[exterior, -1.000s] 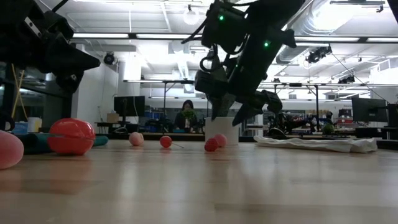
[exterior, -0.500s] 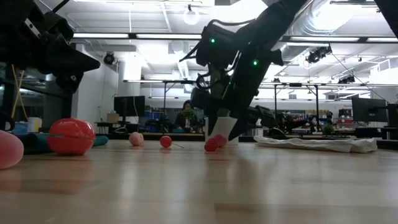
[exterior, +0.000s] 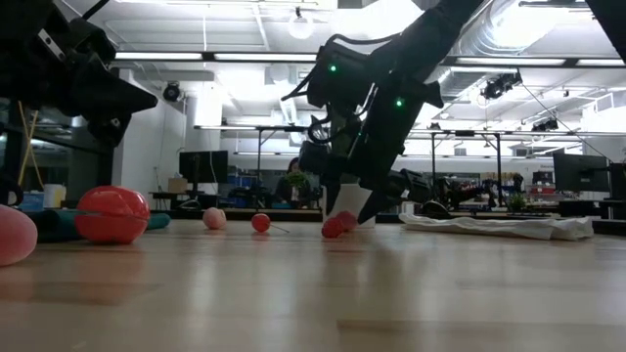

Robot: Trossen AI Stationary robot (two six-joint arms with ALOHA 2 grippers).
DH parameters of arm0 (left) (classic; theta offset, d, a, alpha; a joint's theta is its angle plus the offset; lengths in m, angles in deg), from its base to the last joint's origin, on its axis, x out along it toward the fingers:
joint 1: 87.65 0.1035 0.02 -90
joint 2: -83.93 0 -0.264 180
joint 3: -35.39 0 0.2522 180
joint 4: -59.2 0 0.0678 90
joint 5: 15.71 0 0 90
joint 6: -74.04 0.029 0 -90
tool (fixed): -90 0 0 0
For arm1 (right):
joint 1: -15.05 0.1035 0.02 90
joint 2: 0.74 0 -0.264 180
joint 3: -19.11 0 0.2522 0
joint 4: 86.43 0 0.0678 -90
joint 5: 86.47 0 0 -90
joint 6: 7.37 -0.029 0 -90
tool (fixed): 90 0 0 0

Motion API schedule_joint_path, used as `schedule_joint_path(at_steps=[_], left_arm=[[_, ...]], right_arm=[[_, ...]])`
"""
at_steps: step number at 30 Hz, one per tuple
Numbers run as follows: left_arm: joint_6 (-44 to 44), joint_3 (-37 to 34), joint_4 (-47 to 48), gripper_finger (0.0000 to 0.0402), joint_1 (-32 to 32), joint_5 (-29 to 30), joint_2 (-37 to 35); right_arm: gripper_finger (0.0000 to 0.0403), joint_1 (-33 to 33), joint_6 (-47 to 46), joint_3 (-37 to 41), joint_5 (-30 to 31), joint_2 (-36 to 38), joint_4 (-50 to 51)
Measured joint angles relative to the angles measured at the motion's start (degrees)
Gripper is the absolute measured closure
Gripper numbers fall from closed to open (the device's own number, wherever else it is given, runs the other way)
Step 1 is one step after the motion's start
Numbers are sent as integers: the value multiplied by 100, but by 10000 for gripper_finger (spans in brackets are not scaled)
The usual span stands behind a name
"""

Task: Pick and placing Produce into tupperware
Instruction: Put the top right pink peach into the black bin

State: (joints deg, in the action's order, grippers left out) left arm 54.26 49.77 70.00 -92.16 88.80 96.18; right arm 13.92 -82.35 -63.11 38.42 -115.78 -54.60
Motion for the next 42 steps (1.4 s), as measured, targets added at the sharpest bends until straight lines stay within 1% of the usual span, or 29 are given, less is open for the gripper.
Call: schedule_joint_path(at_steps=[12,24,29,42], left_arm=[[-1,0,-1,401,0,-16,1],[-4,0,1,401,0,-115,0],[-10,0,1,401,-1,-121,0],[-21,0,1,401,-2,-165,0]], right_arm=[[175,-37,0,-2,-66,-13,-31],[210,-26,35,-2,-139,-13,-29],[210,-24,42,-2,-376,-13,-15],[210,-24,44,-2,-367,-13,4]])
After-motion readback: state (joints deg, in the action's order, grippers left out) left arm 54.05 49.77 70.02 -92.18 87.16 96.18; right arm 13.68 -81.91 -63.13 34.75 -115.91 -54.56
